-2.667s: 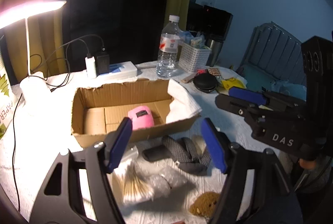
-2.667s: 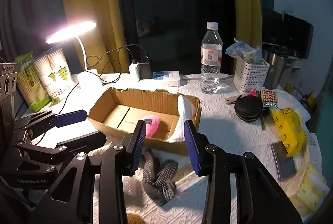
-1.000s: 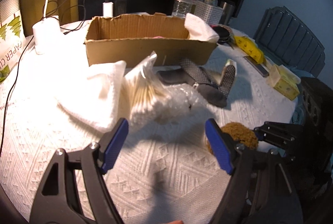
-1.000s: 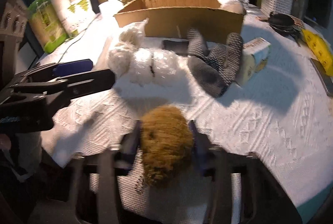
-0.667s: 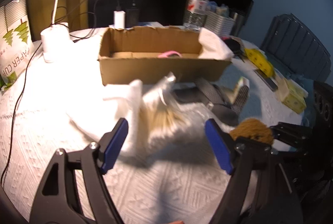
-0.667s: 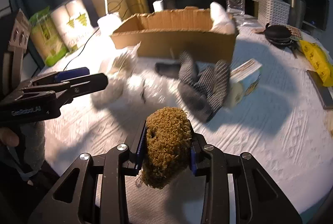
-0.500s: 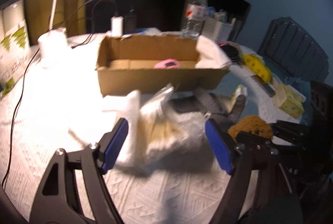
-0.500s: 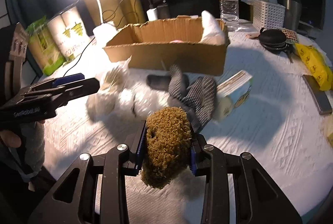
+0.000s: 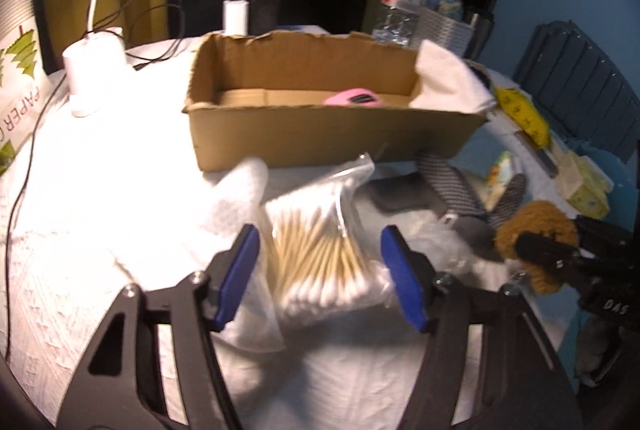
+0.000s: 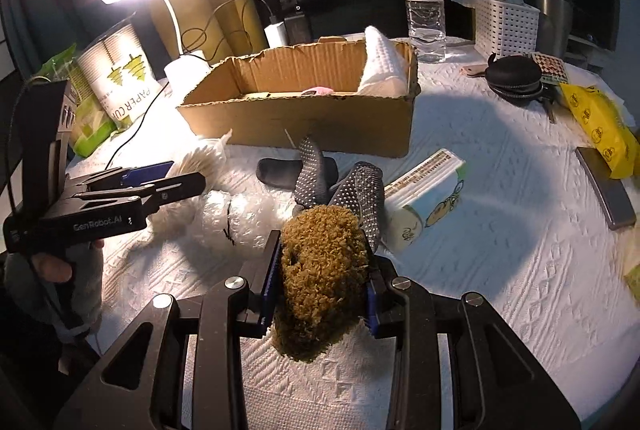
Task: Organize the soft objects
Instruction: 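Grasp the bag of cotton swabs with the left gripper, then carry the cotton swab bag with the left gripper while the right gripper carries the sponge ball toward the box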
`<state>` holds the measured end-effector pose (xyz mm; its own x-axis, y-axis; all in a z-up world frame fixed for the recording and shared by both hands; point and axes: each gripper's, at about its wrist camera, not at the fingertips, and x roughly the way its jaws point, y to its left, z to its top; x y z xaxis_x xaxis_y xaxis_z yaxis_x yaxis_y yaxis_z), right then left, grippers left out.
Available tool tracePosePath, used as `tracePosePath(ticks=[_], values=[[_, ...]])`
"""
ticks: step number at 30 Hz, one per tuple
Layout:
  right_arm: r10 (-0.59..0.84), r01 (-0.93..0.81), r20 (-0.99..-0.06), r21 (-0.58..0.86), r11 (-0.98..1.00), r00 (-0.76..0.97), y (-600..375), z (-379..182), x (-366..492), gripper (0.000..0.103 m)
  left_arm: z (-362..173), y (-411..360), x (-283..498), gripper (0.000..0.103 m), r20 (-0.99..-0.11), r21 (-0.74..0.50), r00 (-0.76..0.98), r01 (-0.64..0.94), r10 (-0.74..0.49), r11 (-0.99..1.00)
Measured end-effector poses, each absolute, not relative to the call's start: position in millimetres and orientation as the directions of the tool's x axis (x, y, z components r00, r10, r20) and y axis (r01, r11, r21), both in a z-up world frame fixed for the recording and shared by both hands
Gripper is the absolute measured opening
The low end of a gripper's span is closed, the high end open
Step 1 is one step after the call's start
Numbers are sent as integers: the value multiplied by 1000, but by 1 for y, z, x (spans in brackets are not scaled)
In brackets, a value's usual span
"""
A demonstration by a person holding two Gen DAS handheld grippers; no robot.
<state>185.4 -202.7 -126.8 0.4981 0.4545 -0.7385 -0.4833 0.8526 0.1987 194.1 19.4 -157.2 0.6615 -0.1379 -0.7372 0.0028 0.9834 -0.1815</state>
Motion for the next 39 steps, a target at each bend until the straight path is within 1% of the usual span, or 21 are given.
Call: tracePosePath(ticks=[4,7,9,12,13,14,16,19,26,30,32,35,36,38,39], values=[[456,-491,-742,195,849,492,-197,-127,186,36,-165,19,198,62,-761,-201,623,35,-179,979],[456,-499,-744,191,845,488,-192,-127,185,36,-170,17,199,63,-769,-202,612,38,-183,979],[458,-505,-743,188,843,488,-190,-126,184,36,-173,20,202,68,-780,-200,601,24,-175,979],[457,-504,-742,186,843,490,-190,-126,184,36,-177,19,204,68,-784,-188,596,37,-173,981],[456,-503,-742,185,844,491,-190,-125,184,36,-177,16,204,67,-786,-177,594,50,-172,983],[453,-501,-742,183,846,494,-191,-125,183,36,-176,13,204,62,-785,-178,592,62,-180,982],[451,-499,-741,180,848,498,-192,-123,183,36,-173,8,204,54,-780,-187,591,90,-203,978],[449,-496,-732,174,851,512,-195,-117,181,36,-166,4,199,51,-765,-216,596,120,-244,969],[445,-491,-712,161,856,543,-198,-100,177,36,-129,-1,185,51,-702,-278,633,178,-326,944],[450,-494,-698,158,855,557,-198,-92,177,36,-110,-1,177,52,-643,-339,647,239,-409,910],[455,-497,-692,158,853,561,-197,-88,178,36,-108,-3,175,53,-648,-323,644,252,-407,912],[455,-502,-689,152,851,564,-195,-85,177,36,-120,-3,176,57,-697,-284,617,229,-364,931],[455,-504,-689,149,851,564,-193,-84,177,36,-125,0,175,60,-709,-282,610,215,-354,935],[454,-505,-692,148,850,561,-192,-86,176,36,-132,5,171,76,-718,-275,609,195,-336,941],[453,-505,-694,148,850,559,-192,-87,175,36,-132,8,168,78,-719,-265,617,184,-321,947]])
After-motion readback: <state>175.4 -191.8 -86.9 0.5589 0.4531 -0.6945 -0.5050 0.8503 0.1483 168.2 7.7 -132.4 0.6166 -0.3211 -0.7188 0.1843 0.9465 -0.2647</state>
